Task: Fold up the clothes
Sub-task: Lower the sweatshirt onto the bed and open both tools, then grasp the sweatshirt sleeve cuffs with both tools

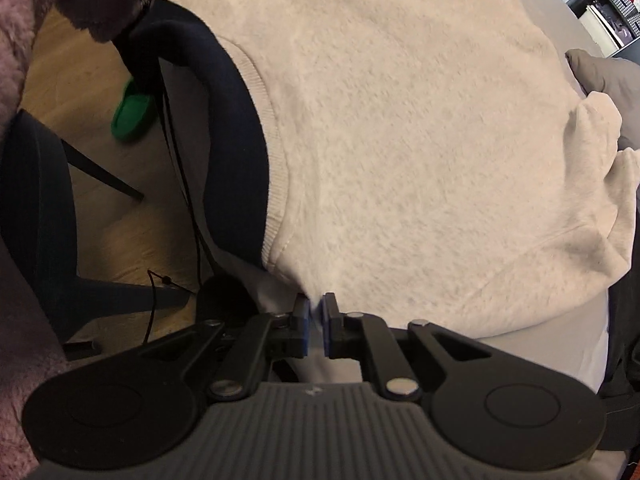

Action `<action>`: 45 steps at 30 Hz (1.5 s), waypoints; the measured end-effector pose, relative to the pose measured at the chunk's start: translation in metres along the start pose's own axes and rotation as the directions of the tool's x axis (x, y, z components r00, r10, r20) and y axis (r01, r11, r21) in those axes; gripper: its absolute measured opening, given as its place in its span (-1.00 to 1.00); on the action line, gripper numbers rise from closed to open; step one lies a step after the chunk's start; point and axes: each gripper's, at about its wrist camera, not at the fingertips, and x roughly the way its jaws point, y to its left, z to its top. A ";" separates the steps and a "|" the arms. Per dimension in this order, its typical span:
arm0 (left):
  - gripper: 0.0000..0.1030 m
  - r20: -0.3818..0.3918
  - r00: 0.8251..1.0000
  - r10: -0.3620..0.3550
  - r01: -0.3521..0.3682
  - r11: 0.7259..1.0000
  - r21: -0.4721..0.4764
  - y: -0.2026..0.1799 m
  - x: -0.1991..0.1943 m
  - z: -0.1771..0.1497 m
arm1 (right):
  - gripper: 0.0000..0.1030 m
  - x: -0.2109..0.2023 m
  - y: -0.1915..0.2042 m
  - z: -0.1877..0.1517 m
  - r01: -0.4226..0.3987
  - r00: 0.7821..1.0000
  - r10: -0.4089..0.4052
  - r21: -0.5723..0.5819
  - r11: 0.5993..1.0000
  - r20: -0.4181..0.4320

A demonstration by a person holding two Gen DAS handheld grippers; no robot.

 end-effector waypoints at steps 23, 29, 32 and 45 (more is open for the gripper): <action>-0.11 0.179 0.913 0.367 -0.174 0.746 -0.642 0.235 -0.055 0.021 | 0.02 -0.024 -0.239 0.002 0.221 0.951 -0.305 0.567 0.793 0.056; -0.06 0.110 0.888 0.446 -0.244 0.662 -0.709 0.306 -0.014 0.030 | 0.02 0.002 -0.321 0.000 0.266 0.924 -0.383 0.689 0.675 0.019; -0.06 0.110 0.892 0.439 -0.219 0.631 -0.744 0.337 0.012 0.037 | 0.04 0.021 -0.355 -0.001 0.243 0.919 -0.392 0.743 0.623 0.028; -0.11 0.106 0.907 0.409 -0.186 0.611 -0.769 0.385 0.090 0.056 | 0.24 0.113 -0.462 0.020 0.009 0.927 -0.339 0.893 0.451 0.162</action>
